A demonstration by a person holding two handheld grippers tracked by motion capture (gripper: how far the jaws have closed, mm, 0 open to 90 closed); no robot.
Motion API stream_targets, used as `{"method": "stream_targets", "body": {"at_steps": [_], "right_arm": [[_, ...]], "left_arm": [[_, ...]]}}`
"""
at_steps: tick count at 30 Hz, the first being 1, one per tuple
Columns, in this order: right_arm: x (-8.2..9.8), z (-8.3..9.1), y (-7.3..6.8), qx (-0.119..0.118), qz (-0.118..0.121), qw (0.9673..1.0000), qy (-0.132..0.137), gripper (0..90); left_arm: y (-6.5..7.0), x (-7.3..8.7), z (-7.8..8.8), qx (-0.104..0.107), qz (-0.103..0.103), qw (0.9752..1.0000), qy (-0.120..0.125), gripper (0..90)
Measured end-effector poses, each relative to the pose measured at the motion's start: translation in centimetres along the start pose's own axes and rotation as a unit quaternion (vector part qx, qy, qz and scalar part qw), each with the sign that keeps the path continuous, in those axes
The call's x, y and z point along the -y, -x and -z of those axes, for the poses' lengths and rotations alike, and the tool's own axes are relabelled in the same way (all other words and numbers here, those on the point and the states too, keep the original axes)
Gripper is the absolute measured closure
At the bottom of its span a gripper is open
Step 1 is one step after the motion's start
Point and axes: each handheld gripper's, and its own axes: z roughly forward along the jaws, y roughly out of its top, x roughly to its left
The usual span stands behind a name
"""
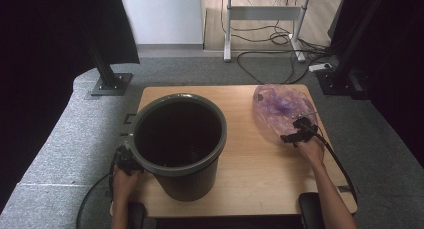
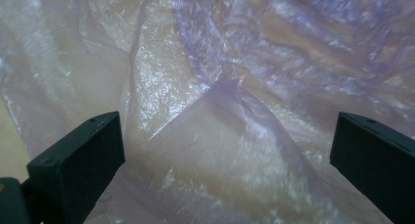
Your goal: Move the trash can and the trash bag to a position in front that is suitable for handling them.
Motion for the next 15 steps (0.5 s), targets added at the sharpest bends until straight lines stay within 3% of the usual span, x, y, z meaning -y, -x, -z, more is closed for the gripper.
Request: {"method": "stream_targets", "body": {"at_steps": [6, 15], "right_arm": [[2.3, 1.3, -1.6, -0.005, 0.036, 0.9992, -0.015, 0.0], [6.4, 4.3, -3.3, -0.010, 0.050, 0.9986, -0.013, 0.0]], "left_arm": [[0.0, 0.0, 0.0, 0.000, 0.000, 1.0000, 0.000, 0.0], [0.1, 0.0, 0.0, -0.001, 0.001, 1.0000, 0.000, 0.0]]}}
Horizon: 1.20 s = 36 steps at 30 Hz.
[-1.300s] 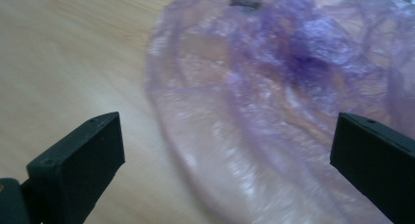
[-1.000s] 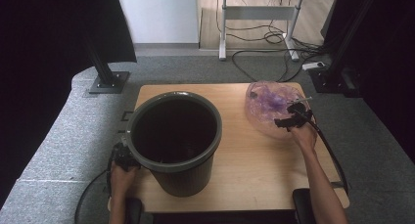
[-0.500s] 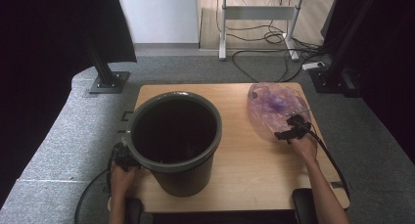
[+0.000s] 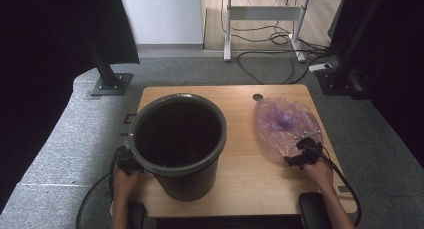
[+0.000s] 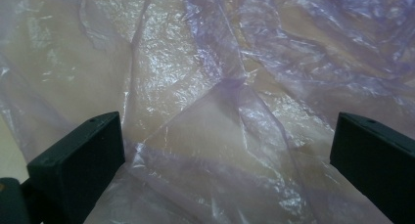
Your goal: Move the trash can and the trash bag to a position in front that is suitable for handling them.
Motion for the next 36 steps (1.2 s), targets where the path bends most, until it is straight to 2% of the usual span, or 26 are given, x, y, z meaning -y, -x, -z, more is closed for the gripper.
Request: {"method": "stream_targets", "body": {"at_steps": [7, 11, 21, 22, 26, 27, 31, 36], "right_arm": [[3.2, 2.3, -1.0, -0.003, -0.006, 1.0000, 0.004, 0.0], [5.2, 3.4, -1.1, -0.034, -0.032, 0.9988, 0.013, 0.0], [9.1, 6.8, -1.7, -0.030, -0.038, 0.9988, 0.010, 1.1], [9.6, 7.2, -1.7, -0.034, -0.049, 0.9979, 0.024, 1.7], [9.6, 7.9, -1.7, -0.035, -0.048, 0.9979, 0.028, 1.7], [9.1, 8.3, -1.8, -0.029, -0.041, 0.9980, 0.037, 1.7], [7.6, 9.0, -2.0, -0.032, -0.034, 0.9968, 0.064, 1.7], [5.1, 9.5, -2.5, -0.028, -0.017, 0.9958, 0.085, 1.4]], "left_arm": [[0.0, 0.0, 0.0, 0.000, 0.000, 1.0000, -0.001, 0.0], [0.1, 0.0, 0.0, 0.000, 0.000, 1.0000, -0.001, 0.0], [0.2, 0.1, 0.1, 0.001, -0.001, 1.0000, -0.001, 0.0], [0.2, 0.1, 0.1, 0.001, -0.001, 1.0000, 0.000, 0.0], [0.2, 0.1, 0.1, 0.001, -0.001, 1.0000, 0.000, 0.0], [0.2, 0.1, 0.1, 0.001, 0.000, 1.0000, 0.000, 0.0], [0.2, 0.1, 0.1, 0.002, -0.001, 1.0000, 0.000, 0.0], [0.0, 0.3, 0.5, 0.017, -0.002, 0.9998, 0.008, 0.0]]}}
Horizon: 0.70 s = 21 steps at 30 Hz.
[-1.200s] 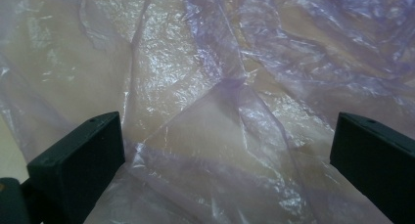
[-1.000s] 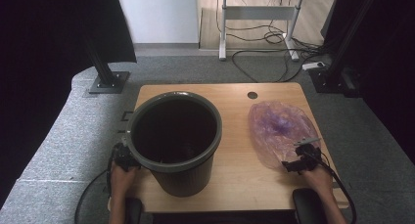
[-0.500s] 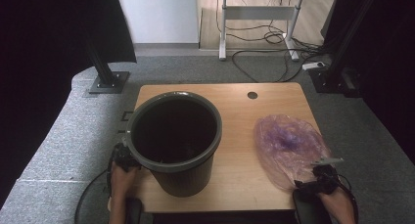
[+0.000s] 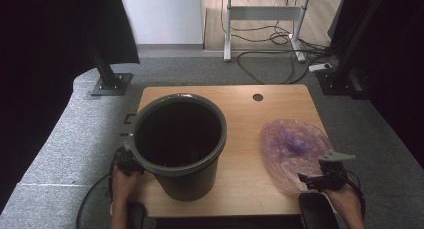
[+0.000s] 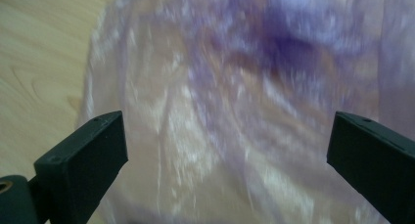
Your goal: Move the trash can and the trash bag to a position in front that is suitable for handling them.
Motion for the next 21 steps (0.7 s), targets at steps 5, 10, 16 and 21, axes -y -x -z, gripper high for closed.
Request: {"method": "stream_targets", "body": {"at_steps": [5, 10, 16, 21], "right_arm": [[-2.1, -0.4, -0.7, 0.003, 0.010, 0.9999, 0.007, 0.0], [-3.4, -1.2, -1.4, -0.009, 0.018, 0.9997, 0.014, 0.0], [-4.4, -2.4, -2.3, -0.023, 0.020, 0.9994, 0.018, 0.0], [-5.0, -3.1, -3.4, -0.037, 0.030, 0.9986, 0.023, 0.0]], "left_arm": [[0.0, -0.1, 1.1, -0.012, -0.023, 0.9997, 0.004, 0.0], [0.1, 0.1, 2.9, 0.009, -0.043, 0.9990, 0.006, 0.0], [0.9, 0.3, 4.5, 0.044, -0.063, 0.9970, 0.014, 0.0], [2.2, 0.5, 4.9, 0.072, -0.080, 0.9942, 0.004, 0.5]]}}
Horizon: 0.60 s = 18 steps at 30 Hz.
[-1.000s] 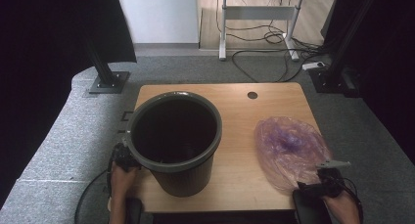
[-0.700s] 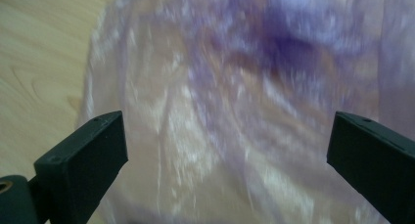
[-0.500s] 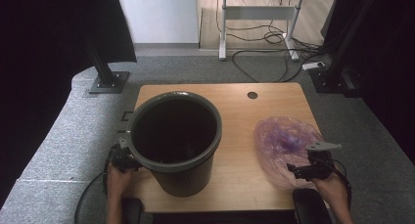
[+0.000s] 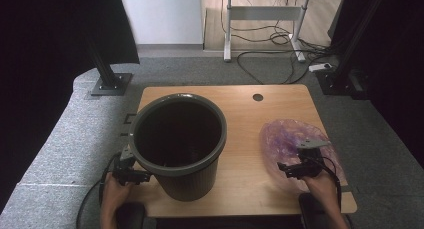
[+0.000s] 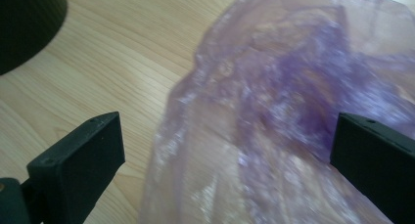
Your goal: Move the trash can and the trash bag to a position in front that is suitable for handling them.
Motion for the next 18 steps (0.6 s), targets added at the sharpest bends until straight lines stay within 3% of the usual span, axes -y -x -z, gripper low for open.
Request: {"method": "stream_targets", "body": {"at_steps": [9, 15, 18], "right_arm": [[-0.4, -1.2, -1.6, -0.021, 0.025, 0.9994, -0.003, 0.0], [-0.4, -1.5, -2.4, -0.037, 0.039, 0.9985, -0.003, 0.0], [-0.5, -1.7, -2.6, -0.046, 0.043, 0.9980, -0.002, 0.0]], "left_arm": [[0.8, -0.4, -0.4, 0.010, -0.002, 0.9999, -0.006, 0.3], [2.8, -1.7, -1.6, 0.027, -0.015, 0.9995, -0.010, 0.0], [4.3, -2.7, -2.7, 0.046, -0.029, 0.9985, -0.010, 0.0]]}}
